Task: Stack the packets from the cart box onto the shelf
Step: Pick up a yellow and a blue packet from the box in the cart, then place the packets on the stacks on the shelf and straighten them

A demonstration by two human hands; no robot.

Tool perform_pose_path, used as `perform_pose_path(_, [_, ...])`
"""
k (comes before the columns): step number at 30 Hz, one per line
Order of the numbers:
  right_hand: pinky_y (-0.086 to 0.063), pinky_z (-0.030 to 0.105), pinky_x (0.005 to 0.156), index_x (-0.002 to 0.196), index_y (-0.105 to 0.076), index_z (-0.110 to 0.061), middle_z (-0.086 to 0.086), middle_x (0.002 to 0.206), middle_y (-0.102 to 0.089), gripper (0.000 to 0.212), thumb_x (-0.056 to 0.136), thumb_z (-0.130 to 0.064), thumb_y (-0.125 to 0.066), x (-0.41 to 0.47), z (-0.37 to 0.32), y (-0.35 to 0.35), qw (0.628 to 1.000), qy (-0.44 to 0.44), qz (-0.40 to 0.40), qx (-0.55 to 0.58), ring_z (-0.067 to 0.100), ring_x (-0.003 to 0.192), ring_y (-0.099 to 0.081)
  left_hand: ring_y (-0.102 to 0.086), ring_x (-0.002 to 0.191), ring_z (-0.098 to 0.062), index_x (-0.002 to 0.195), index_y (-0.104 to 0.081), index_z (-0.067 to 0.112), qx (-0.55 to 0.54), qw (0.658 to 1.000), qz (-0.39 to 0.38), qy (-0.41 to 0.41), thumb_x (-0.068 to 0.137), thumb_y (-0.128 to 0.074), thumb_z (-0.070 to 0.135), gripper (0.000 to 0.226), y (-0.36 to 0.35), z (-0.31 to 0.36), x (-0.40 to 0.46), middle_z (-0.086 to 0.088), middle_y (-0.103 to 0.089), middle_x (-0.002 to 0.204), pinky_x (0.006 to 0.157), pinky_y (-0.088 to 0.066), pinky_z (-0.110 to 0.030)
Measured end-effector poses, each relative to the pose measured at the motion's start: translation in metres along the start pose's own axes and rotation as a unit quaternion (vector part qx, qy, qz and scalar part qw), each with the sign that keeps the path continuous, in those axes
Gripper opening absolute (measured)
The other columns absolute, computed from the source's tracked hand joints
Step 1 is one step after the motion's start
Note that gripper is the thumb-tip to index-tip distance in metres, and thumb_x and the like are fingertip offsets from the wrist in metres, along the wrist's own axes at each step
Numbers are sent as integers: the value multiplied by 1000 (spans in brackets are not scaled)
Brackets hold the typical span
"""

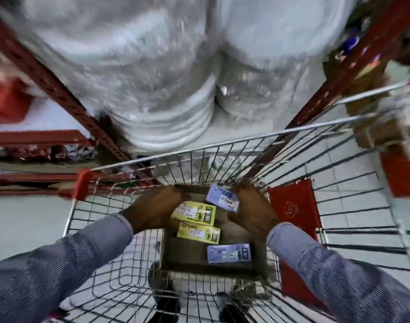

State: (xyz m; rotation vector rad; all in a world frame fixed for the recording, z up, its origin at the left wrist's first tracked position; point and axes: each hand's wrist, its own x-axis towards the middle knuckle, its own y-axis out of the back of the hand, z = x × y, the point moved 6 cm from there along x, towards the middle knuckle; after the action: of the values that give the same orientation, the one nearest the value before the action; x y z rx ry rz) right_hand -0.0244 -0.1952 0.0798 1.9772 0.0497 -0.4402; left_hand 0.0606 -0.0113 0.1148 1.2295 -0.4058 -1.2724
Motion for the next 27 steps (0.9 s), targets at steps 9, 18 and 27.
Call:
perform_pose_path(9, [-46,29,64,95,-70,-23,-3,87,-66,54,49,-52,-77,-81,-118,246,985,103,137,19,15,78,-61,-63,73,-10,100,-63,29,63,988,139,17,65,-64,49,40,221,75,-142,7,-70,86,62,-53,-32])
perform_pose_path(18, [-51,27,54,91,-69,-26,-8,80,-66,51,45,-46,-78,-171,-208,461,942,164,291,-26,6,63,-59,-70,76,-17,105,-64,31,162,929,332,3,54,-72,40,52,404,140,-235,5,-75,90,61,-58,-32])
perform_pose_path(27, [-48,24,72,106,-70,-20,-8,95,-62,59,52,-34,-87,-205,-233,579,889,156,423,-82,10,82,-56,-72,84,-11,112,-69,29,227,842,488,14,51,-66,49,64,517,154,-264,10,-76,102,70,-56,-21])
